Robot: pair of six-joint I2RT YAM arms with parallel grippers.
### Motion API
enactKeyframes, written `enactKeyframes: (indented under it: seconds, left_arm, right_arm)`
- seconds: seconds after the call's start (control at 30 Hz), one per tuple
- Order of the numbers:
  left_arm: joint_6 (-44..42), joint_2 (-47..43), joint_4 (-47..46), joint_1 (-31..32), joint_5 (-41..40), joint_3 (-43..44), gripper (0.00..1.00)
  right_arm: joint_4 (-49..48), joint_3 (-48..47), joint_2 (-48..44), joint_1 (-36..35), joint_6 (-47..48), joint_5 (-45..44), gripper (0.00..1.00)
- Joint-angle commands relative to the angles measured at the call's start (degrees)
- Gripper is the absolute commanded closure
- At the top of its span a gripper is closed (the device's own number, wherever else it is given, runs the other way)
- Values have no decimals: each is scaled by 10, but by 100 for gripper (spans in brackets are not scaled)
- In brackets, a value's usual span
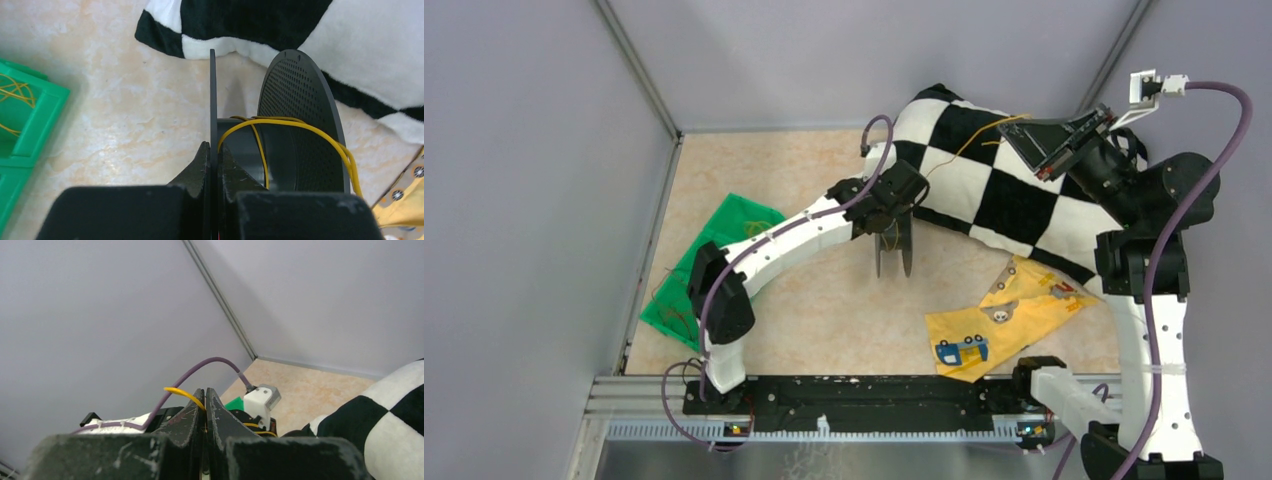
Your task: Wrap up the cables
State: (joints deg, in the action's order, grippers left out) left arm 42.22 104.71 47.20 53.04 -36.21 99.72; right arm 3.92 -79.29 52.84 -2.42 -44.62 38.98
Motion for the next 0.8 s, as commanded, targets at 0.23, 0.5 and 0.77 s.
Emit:
enactKeyframes:
  seconds: [0.23, 0.5, 0.77]
  left_arm:
    - [152, 23, -32, -48, 65, 63, 100]
    - [204, -1, -98, -89, 135, 46, 100]
    - [232, -1, -108, -92, 111, 62, 100]
  right_arm:
    - [-35, 8, -68, -7, -33, 39, 100]
    - [-26, 98, -111, -6, -39, 63, 100]
    - [-25, 119, -122, -7, -42, 92, 100]
